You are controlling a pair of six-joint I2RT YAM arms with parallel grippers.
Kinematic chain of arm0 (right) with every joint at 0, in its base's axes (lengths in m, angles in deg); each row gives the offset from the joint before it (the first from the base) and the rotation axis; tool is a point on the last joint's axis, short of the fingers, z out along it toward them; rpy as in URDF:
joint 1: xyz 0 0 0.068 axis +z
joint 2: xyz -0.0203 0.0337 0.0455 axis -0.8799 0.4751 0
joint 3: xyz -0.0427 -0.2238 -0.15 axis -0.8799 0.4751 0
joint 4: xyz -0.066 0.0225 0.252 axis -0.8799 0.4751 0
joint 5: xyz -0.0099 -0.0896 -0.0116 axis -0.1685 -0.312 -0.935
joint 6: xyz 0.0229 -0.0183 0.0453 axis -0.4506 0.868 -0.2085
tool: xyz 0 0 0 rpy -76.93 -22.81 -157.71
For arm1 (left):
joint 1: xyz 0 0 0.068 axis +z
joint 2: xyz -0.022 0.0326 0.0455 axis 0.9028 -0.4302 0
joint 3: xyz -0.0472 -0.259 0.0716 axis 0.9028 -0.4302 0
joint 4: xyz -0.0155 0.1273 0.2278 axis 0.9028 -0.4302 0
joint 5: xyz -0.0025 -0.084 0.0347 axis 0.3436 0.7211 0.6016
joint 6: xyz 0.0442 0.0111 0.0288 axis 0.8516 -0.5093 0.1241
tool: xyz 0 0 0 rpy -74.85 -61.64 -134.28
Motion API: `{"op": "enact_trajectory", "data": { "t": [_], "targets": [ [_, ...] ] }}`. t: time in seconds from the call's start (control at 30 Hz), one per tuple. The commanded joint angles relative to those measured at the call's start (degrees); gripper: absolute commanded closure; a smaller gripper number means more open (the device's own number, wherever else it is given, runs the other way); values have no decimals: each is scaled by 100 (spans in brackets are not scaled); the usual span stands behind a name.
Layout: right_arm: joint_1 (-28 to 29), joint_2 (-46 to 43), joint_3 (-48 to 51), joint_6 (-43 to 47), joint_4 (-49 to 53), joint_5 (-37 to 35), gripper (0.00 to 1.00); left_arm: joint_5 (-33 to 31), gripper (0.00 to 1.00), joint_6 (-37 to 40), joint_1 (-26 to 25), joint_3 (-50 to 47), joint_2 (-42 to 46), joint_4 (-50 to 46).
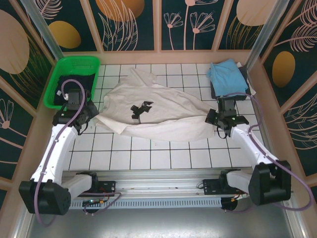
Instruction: Fold and stack the t-shirts
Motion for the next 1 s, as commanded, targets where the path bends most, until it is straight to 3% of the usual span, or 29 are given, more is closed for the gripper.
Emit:
{"op": "enact_trajectory", "data": {
  "t": [0.0,0.17,0.27,0.37,0.47,0.63,0.8,0.97],
  "targets": [
    [24,376,-99,-193,37,-82,100,265,100,-37,41,-144,-248,272],
    [35,487,-441,-266,432,-260,72,282,100,33,41,-119,-604,469],
    [24,544,-832,-258,268,-478,64,271,100,77,40,-12,-838,531],
    [34,1090,-1227,-241,-173,-303,63,196,100,134,41,134,-1008,547],
    [34,2198,-1683,-170,-564,-129,65,128,100,159,41,231,-1135,564],
    [44,3961,-2923,-255,-317,-417,69,177,100,205,41,312,-1344,622],
    [166,4713,-3512,-409,-295,-978,71,128,100,214,41,311,-1488,683],
    [143,5524,-4026,-420,-329,-489,71,1,100,293,46,405,-1595,661]
  ]
}}
